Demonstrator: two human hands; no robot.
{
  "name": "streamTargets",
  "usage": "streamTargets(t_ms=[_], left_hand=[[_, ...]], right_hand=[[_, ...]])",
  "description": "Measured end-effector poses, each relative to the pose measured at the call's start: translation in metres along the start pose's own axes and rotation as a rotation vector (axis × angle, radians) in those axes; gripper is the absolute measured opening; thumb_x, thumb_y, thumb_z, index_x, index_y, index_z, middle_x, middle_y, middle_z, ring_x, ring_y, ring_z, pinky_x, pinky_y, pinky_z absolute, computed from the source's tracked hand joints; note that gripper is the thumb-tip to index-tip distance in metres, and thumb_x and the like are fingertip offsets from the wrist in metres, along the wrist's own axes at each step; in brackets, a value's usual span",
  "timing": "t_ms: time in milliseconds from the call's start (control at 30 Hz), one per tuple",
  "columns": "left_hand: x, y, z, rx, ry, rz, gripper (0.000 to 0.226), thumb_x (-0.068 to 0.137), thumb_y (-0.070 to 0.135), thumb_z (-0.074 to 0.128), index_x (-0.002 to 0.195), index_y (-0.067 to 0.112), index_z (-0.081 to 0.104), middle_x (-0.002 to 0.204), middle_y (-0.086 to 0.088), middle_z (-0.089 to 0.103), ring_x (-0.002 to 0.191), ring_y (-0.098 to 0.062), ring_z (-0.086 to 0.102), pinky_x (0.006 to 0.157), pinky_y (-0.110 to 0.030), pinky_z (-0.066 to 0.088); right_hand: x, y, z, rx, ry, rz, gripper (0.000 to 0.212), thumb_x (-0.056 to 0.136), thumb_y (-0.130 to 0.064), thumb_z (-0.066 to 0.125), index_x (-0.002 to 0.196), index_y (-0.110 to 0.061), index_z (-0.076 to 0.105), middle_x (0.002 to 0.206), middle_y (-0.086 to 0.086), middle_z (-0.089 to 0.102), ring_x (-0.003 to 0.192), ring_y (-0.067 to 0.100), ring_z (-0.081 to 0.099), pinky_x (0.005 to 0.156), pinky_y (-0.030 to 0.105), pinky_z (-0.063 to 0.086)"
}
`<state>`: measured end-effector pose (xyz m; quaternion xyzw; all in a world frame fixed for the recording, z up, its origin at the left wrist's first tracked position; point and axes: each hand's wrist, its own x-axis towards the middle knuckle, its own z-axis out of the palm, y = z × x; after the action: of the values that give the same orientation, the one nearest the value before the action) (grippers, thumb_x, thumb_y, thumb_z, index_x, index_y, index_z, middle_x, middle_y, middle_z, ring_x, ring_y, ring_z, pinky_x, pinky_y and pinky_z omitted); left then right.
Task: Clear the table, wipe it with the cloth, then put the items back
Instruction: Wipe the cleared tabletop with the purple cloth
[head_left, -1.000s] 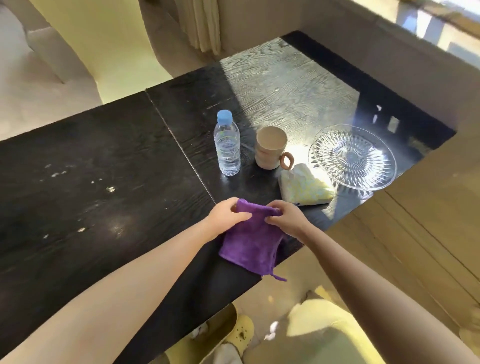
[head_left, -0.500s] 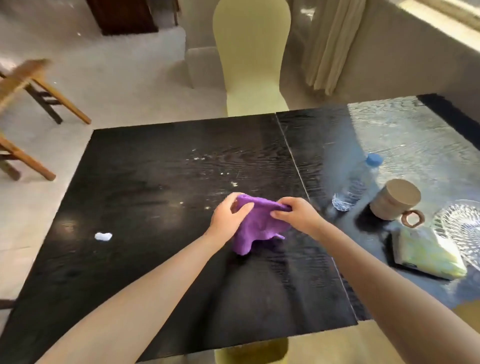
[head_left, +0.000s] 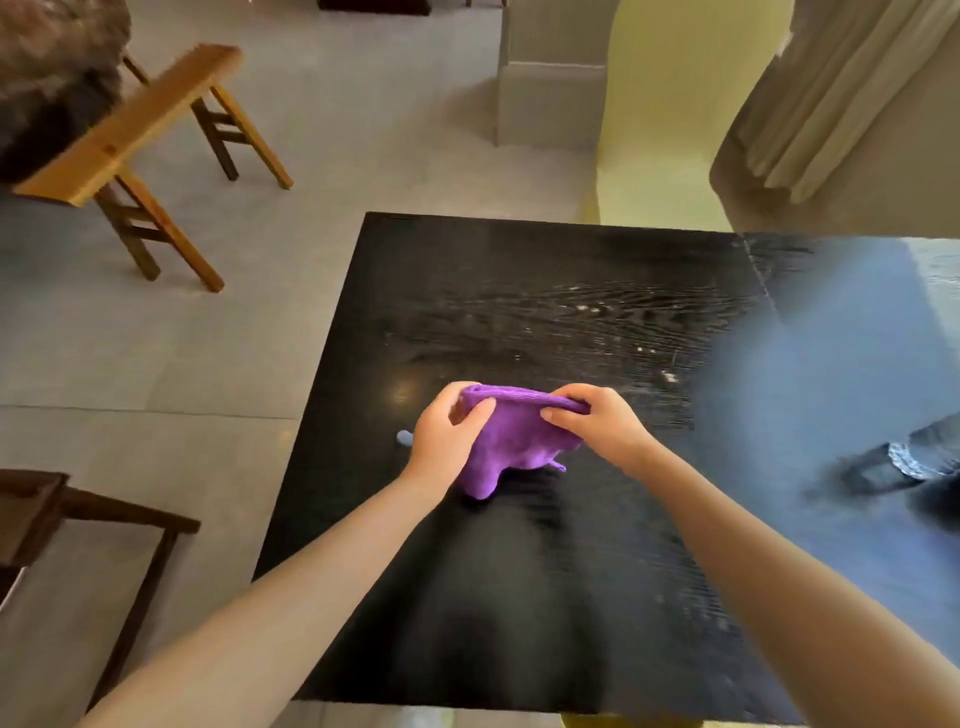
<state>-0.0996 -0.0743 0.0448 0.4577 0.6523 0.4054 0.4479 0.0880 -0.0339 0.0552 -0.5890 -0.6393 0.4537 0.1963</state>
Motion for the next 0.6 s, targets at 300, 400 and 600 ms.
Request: streamTargets(t_ms=[300,400,600], left_hand=[[0.029,-0.052,-0.096,0.049,0.172,-0.182,0.020,0.089,0.020,0.062,0.108,0.015,0.059,0.099,0.002,0.063,0.095,-0.015,0.060,0.078,-0.022,0.046],[0.049,-0.081,-0.100,0.084,0.195,-0.254,0.033,0.086,0.015,0.065,0.117,0.014,0.055,0.110,-0.003,0.065,0.098,-0.017,0.061,0.080,-0.024,0.045],[0.074,-0.129,-0.096,0.301,0.230,-0.168,0.050,0.088,0.010,0.060,0.136,0.015,0.045,0.121,-0.003,0.064,0.118,-0.020,0.051,0.096,-0.029,0.041]], right_hand=[[0.055,-0.050,0.106,-0.065,-0.074,0.037,0.012,0.085,-0.019,0.064,0.093,-0.013,0.071,0.081,0.000,0.064,0.075,0.014,0.056,0.059,0.019,0.041],[0.078,-0.041,0.138,-0.198,-0.052,0.089,0.017,0.088,-0.019,0.059,0.098,-0.008,0.067,0.088,0.006,0.065,0.081,0.020,0.055,0.064,0.025,0.037],[0.090,-0.014,0.183,-0.773,0.190,-0.144,0.046,0.081,-0.016,0.064,0.125,-0.004,0.054,0.124,0.017,0.056,0.114,0.037,0.051,0.096,0.045,0.043]])
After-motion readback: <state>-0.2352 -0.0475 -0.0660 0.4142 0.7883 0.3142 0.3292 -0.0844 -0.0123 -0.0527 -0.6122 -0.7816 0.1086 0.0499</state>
